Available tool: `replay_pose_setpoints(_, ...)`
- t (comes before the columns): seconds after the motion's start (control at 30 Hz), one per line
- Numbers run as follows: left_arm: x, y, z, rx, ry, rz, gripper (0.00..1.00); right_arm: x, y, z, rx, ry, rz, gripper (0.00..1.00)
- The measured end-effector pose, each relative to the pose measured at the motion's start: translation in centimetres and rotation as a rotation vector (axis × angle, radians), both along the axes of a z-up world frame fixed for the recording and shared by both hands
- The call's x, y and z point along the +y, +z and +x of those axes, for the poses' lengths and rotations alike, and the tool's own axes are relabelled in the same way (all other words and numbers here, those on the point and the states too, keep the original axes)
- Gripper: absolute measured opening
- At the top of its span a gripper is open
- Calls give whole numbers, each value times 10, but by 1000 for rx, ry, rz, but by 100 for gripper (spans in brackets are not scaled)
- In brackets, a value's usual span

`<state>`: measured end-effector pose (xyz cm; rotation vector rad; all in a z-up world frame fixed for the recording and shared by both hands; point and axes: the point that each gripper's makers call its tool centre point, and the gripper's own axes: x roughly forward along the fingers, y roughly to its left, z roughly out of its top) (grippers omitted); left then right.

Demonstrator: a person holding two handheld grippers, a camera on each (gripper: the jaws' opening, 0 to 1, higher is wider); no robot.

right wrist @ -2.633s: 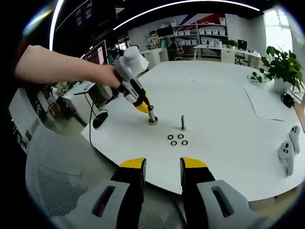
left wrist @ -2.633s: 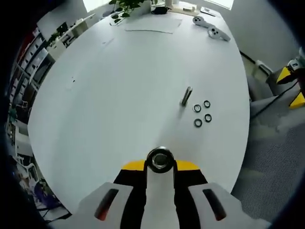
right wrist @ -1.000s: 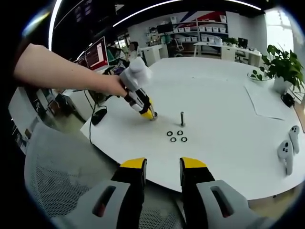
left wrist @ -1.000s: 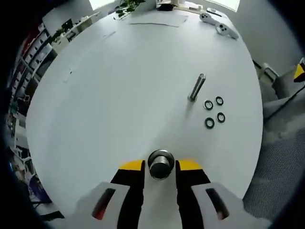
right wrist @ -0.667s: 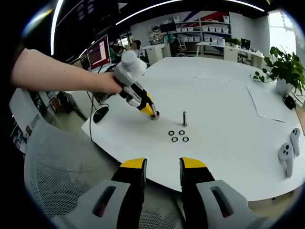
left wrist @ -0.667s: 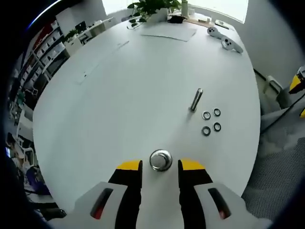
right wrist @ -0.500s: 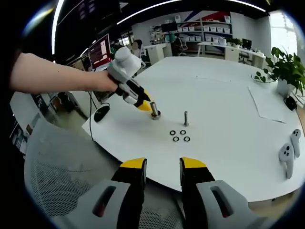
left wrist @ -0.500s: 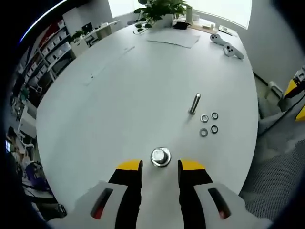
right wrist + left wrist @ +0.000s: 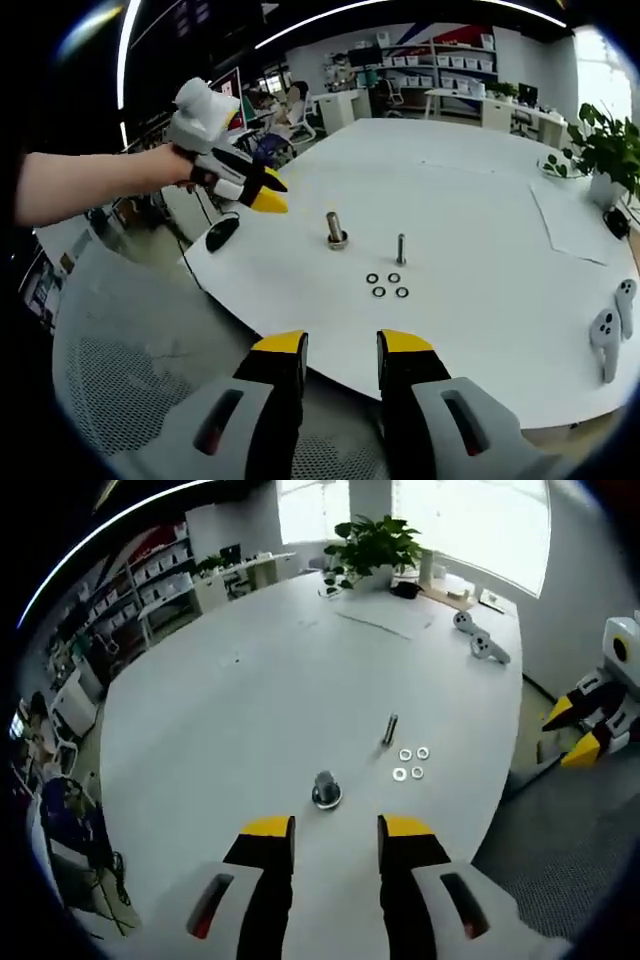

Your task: Place the washer onto the threaded stud by aligning its center hole with the stud, sliding it down to the base, and recovering from edge contact or off-axis alignment until the washer reaches the visible bottom stop.

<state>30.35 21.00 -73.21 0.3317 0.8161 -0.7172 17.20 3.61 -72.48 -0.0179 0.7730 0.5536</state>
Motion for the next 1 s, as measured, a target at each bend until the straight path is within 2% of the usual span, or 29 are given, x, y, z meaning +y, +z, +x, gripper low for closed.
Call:
replay_pose_setpoints(0.43, 41, 28, -63, -50, 106, -71, 38, 7, 1, -3, -4, 38, 2, 30)
replay_pose_setpoints(0.67, 53, 39, -80, -62, 149, -125, 40, 6, 1, -3, -5, 31, -5, 30)
replay_pose_setpoints(0.83, 64, 42, -87, -78, 134, -105, 40, 4, 0, -2, -2, 23, -16, 30)
replay_pose_setpoints(1.0, 70, 48, -97, -84, 128, -146, 40, 2, -4, -3, 16, 18, -34, 30)
